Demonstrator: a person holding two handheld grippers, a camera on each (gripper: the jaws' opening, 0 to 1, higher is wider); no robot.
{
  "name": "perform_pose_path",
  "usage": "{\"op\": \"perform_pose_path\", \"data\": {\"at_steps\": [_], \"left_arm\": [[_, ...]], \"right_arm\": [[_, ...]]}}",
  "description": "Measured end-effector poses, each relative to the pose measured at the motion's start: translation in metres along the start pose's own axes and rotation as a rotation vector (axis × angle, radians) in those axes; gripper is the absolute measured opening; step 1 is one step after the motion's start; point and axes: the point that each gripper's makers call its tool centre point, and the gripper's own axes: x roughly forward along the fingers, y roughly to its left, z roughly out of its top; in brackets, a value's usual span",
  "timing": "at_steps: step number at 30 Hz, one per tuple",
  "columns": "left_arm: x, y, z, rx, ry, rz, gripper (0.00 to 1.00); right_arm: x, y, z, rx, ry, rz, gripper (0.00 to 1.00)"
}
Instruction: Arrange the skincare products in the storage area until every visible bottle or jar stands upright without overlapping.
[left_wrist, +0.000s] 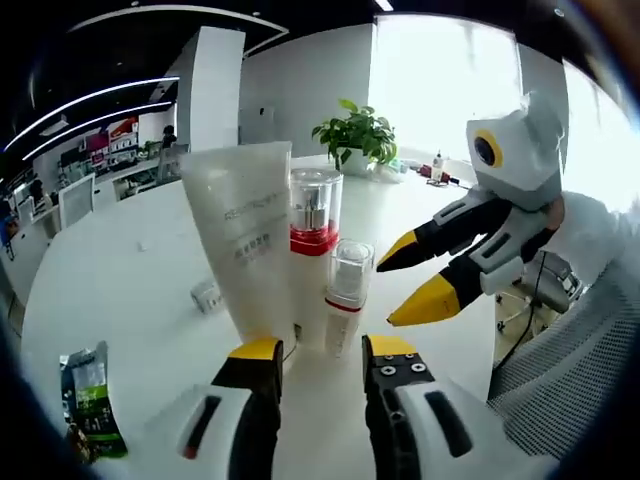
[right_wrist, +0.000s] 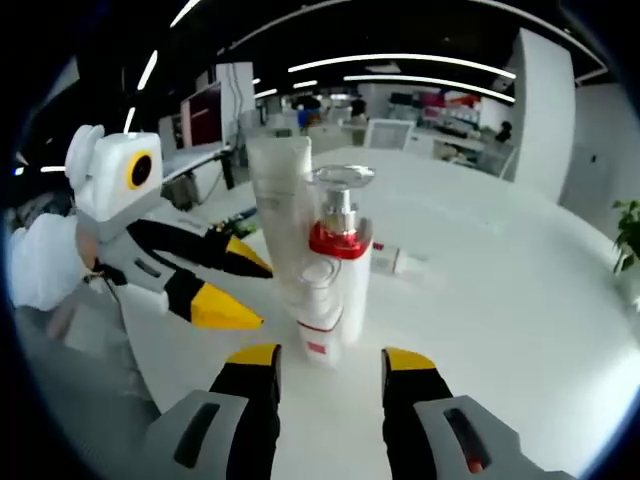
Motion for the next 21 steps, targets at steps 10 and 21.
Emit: {"op": "perform_pose_path", "data": {"at_steps": [10,21], "left_arm": [[-0.048,0.002,0.005,0.021,0.01,0.023,0.52],[-0.092,0.03,-0.004,-0.08,-0.032,0.13,0.69]], "right_arm": [[-0.006,-0.041,0.015,-0.125,0.03,-0.024,0.32],[0.023,-0.072,0.042,-0.253,0.058,0.001,0.42]]}}
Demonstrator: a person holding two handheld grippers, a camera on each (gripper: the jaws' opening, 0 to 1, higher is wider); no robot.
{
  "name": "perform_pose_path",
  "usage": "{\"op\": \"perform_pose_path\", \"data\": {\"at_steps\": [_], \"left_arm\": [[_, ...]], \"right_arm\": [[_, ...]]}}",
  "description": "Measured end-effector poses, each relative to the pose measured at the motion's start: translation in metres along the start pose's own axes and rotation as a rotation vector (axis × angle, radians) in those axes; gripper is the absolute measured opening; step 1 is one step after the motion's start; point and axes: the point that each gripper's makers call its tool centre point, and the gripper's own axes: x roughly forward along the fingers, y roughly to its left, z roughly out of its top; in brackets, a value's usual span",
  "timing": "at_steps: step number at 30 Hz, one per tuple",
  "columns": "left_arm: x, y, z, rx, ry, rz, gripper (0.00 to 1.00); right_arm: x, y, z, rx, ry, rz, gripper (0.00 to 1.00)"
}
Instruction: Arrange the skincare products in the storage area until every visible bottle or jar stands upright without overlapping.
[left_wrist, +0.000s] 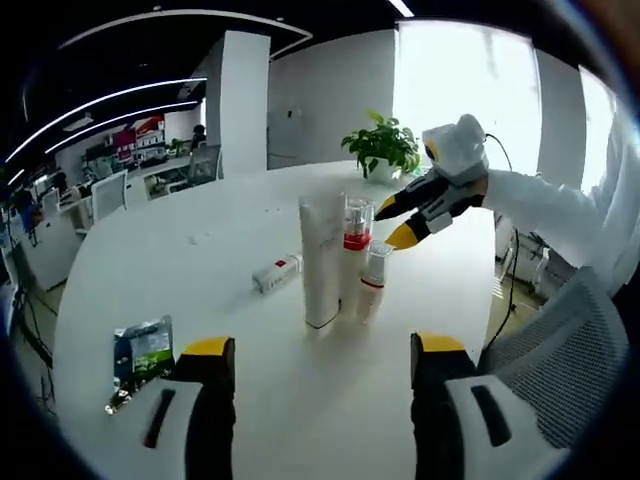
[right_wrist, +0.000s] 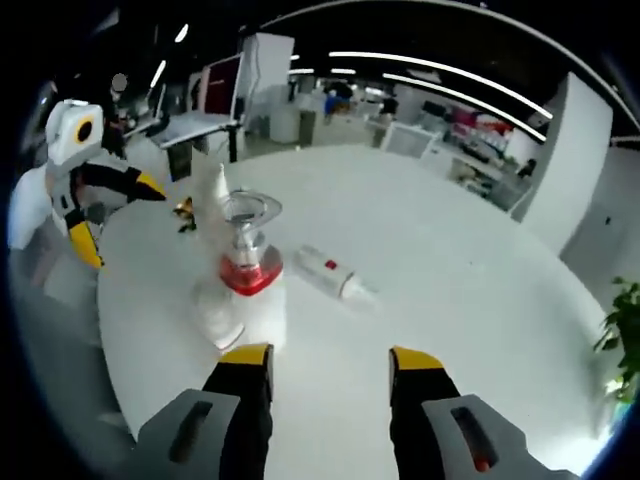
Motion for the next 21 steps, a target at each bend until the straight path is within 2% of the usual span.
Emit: {"op": "perform_pose_path", "data": {"at_steps": [6,12,15,21], "left_arm": [[-0.014,0.009,-0.003,-0.04,-0.015,0.001,0.8],[-0.021,0.019,-0.008,-0.075,-0.021,-0.01,0.89],[-0.02,0.013,-0.006,-0.092,-0.029,-0.034,0.91],[-0.017,0.002,-0.008,-0.067,-0.008,-0.056,0.92]], "right_arm": [[0.018,-0.02,0.007,-0.081,0.034,-0.004,0.47],[0.037,-0.02,0.011,-0.143,0.066,0.032,0.48],[0.05,-0.023,0.009,-0.129,0.094,0.043,0.48],[0.073,-0.021,0.013,-0.131,0.118,0.106,0.5]]}}
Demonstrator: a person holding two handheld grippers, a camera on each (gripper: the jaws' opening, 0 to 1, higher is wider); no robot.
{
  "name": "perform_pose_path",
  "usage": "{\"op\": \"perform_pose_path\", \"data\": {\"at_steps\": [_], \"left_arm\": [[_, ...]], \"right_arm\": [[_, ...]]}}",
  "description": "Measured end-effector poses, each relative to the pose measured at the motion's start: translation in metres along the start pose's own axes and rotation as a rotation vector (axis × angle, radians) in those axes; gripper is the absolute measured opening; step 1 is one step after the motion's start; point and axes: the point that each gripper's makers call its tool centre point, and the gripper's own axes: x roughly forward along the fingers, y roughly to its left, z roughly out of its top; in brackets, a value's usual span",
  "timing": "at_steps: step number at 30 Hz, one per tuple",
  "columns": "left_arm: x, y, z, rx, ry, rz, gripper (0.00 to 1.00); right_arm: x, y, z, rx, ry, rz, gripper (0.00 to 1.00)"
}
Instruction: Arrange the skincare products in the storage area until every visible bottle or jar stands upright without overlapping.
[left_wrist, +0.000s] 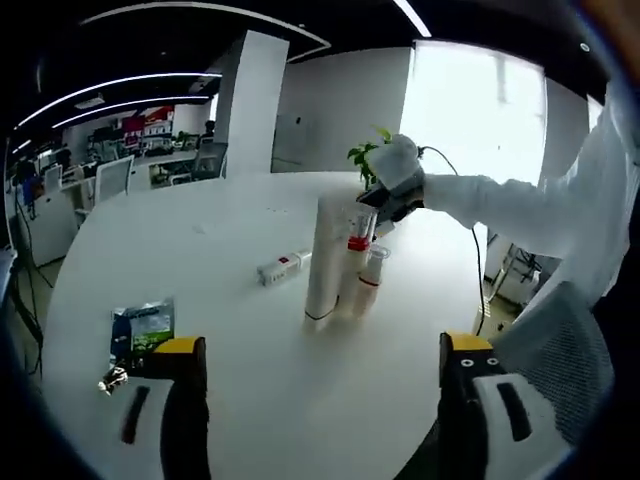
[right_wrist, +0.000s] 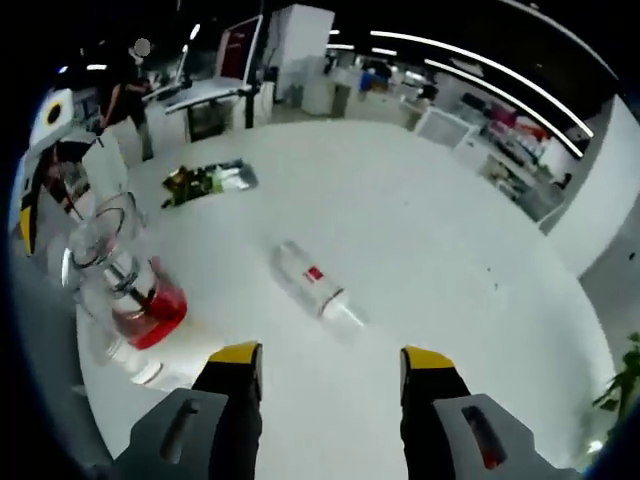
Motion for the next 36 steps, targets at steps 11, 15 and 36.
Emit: {"op": "perform_pose_path", "data": {"at_steps": [11,15,36], "left_arm": [[-0.002,0.019,-0.002,-0.012,0.002,0.07,0.88],[-0.002,0.019,-0.001,-0.032,-0.01,0.072,0.88],[-0.001,0.021,-0.002,-0.037,-0.011,0.084,0.87]], "right_arm": [[0.04,-0.002,0.01,-0.067,0.062,0.07,0.48],[0.053,0.0,0.014,-0.105,0.086,0.107,0.49],[0.086,0.009,0.012,-0.164,0.133,0.252,0.38]]}}
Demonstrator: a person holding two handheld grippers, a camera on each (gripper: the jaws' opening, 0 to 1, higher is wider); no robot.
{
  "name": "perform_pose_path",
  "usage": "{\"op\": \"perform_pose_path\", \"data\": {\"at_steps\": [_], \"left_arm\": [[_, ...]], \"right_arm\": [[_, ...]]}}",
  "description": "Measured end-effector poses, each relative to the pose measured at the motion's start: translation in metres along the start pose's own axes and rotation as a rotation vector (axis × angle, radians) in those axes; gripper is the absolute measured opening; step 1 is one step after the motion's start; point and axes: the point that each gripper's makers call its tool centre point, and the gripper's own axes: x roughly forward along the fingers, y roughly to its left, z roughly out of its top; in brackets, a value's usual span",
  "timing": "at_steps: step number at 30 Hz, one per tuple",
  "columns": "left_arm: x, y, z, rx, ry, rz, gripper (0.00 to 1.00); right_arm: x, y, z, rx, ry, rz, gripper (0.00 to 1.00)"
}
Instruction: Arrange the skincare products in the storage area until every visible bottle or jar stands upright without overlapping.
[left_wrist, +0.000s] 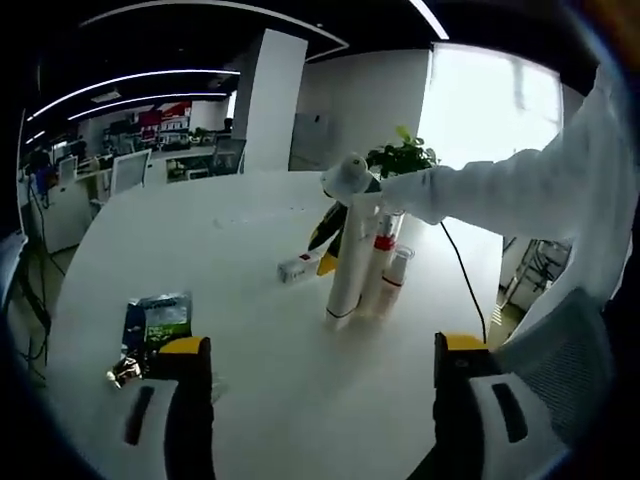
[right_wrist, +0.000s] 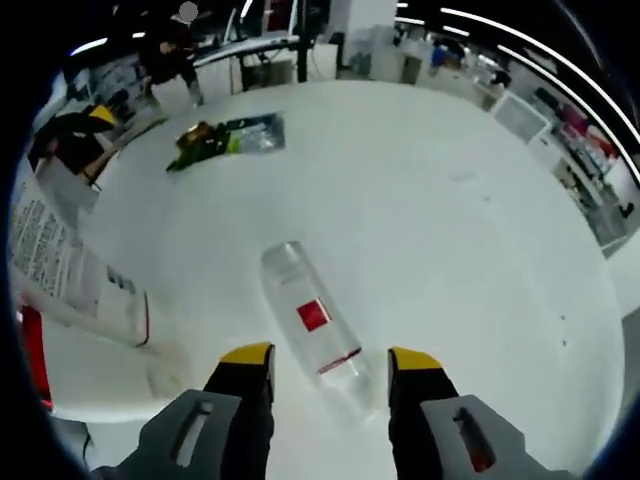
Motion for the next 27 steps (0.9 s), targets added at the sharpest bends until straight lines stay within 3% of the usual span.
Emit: {"op": "perform_pose_path", "data": {"at_steps": [6,10,14,17,27], "left_arm": [[0.0,0.002,-0.003,0.001,0.011,0.008,0.87],[0.0,0.001,-0.002,-0.003,0.008,0.004,0.87],[0.0,0.001,-0.004,-0.003,0.015,0.005,0.87],[0.001,-0.001,-0.005,0.005,0.02,-0.001,0.87],[0.0,-0.001,-0.003,0.005,0.016,-0.001,0.87]], "right_arm": [[0.006,0.009,0.003,-0.011,-0.005,0.05,0.29],[0.009,0.011,0.003,-0.035,0.0,0.073,0.29],[0.008,0.009,0.003,-0.017,0.007,0.063,0.25],[0.008,0.011,0.003,-0.016,-0.001,0.058,0.17],[0.005,0.017,0.004,-0.039,0.024,0.02,0.13]]}}
